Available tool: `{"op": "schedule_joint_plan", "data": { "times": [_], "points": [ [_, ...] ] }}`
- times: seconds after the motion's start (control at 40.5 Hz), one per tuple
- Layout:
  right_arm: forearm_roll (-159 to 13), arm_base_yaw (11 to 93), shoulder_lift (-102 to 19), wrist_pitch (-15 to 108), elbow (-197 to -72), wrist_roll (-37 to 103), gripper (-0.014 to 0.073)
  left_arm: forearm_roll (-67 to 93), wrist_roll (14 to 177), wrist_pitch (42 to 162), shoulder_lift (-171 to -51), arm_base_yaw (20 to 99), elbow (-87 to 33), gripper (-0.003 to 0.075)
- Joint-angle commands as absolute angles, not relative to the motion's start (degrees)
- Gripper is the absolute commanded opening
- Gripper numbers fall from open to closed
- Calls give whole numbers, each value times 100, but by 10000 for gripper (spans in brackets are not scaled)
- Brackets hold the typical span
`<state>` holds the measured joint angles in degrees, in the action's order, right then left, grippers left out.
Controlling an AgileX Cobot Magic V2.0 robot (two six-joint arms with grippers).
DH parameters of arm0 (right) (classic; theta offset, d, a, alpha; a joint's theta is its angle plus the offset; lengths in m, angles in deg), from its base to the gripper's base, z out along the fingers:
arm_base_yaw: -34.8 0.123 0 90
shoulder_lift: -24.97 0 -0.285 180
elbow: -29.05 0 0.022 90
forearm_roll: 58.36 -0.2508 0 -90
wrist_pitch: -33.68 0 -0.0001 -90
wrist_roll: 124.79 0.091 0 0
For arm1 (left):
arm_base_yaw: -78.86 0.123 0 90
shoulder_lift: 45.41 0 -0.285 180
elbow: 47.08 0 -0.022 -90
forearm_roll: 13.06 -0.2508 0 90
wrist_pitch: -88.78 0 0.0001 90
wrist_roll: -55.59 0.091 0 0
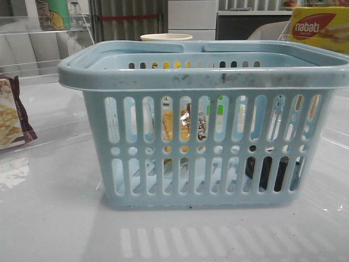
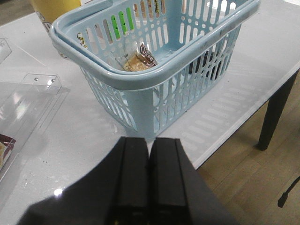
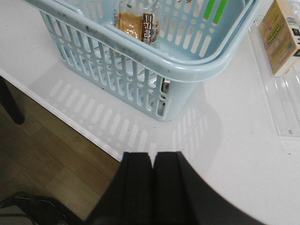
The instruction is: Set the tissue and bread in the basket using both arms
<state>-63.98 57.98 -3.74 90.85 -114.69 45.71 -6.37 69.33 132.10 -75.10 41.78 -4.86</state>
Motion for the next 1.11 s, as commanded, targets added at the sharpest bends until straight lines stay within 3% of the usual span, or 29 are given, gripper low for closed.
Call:
{"op": "schedule_joint_plan", "data": {
  "times": [0.0, 0.247, 0.642, 0.913, 1.086],
  "points": [
    [-6374, 5800, -420, 8710, -11596, 4525, 57, -600, 6948, 12793, -7549, 4163, -650, 91],
    [-6374, 5800, -420, 8716, -11596, 4525, 57, -548, 6948, 12593, -7159, 4238, -456, 91],
    [-6374, 5800, -420, 8716, -11596, 4525, 57, -712, 6948, 11040, -5517, 6652, 1270, 91],
    [-6374, 5800, -420, 8716, -11596, 4525, 57, -1594, 5407, 9600, -5402, 7222, 2298, 91],
    [-6374, 5800, -420, 8716, -11596, 4525, 57, -1533, 5391, 8676, -5186, 7414, 2962, 91]
  ]
}}
